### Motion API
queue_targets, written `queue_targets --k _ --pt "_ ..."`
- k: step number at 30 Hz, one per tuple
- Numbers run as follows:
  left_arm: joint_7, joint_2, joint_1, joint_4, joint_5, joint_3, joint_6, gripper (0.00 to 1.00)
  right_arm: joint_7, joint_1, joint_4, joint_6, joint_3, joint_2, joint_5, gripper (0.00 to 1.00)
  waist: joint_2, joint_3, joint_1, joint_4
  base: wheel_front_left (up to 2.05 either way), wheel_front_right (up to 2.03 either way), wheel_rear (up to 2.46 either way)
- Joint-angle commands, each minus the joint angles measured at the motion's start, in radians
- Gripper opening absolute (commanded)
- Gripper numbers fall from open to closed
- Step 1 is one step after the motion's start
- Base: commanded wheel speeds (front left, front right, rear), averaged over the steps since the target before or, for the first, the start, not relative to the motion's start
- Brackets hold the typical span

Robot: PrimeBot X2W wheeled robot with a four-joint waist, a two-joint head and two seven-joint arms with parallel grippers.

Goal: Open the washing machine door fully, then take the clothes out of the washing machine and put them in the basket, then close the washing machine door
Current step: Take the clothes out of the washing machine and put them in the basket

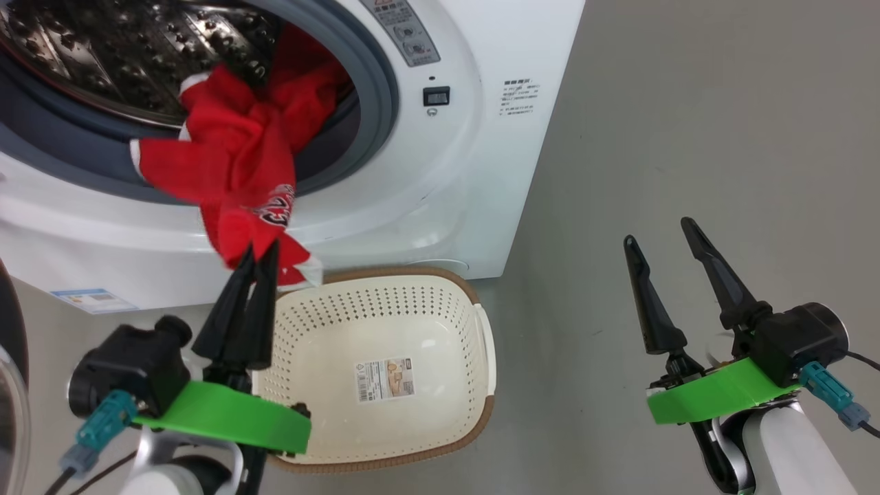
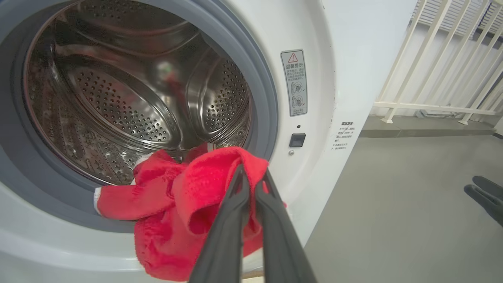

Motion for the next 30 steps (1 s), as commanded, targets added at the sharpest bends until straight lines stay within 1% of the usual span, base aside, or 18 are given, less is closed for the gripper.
queue_targets --k 1,5,10,14,22,30 --pt "0.006 0.026 0.003 -0.04 0.007 0.032 0.009 0.0 -0.006 0.003 -0.028 0.003 0.018 0.0 0.007 1.0 0.0 0.002 0.0 -0.001 0.0 0.0 0.0" --pt "0.034 0.013 0.03 -0.057 -0.014 0.015 0.014 0.0 -0.006 0.003 -0.032 0.003 0.018 0.0 0.008 1.0 0.0 0.019 0.0 -0.005 0.0 0.0 0.0" --pt "0.038 -0.014 0.035 0.038 -0.065 0.002 -0.012 0.0 -0.006 -0.01 -0.036 0.003 0.028 0.0 0.011 1.0 0.0 0.052 0.0 -0.012 0.0 0.0 0.0" --pt "0.039 -0.052 0.017 0.155 -0.113 -0.012 -0.044 0.0 -0.006 -0.019 -0.035 0.003 0.029 0.0 0.009 1.0 0.0 0.08 0.0 -0.013 0.0 0.0 0.0" --pt "0.035 -0.121 -0.048 0.427 -0.154 -0.061 -0.109 0.0 -0.006 -0.046 -0.04 0.003 0.049 0.0 0.017 1.0 0.0 0.145 0.0 -0.027 0.0 0.0 0.0" --pt "0.018 -0.155 -0.148 0.721 -0.119 -0.108 -0.131 0.0 -0.006 -0.079 -0.045 0.003 0.058 0.0 0.021 1.0 0.0 0.226 0.0 -0.044 0.0 0.0 0.0"
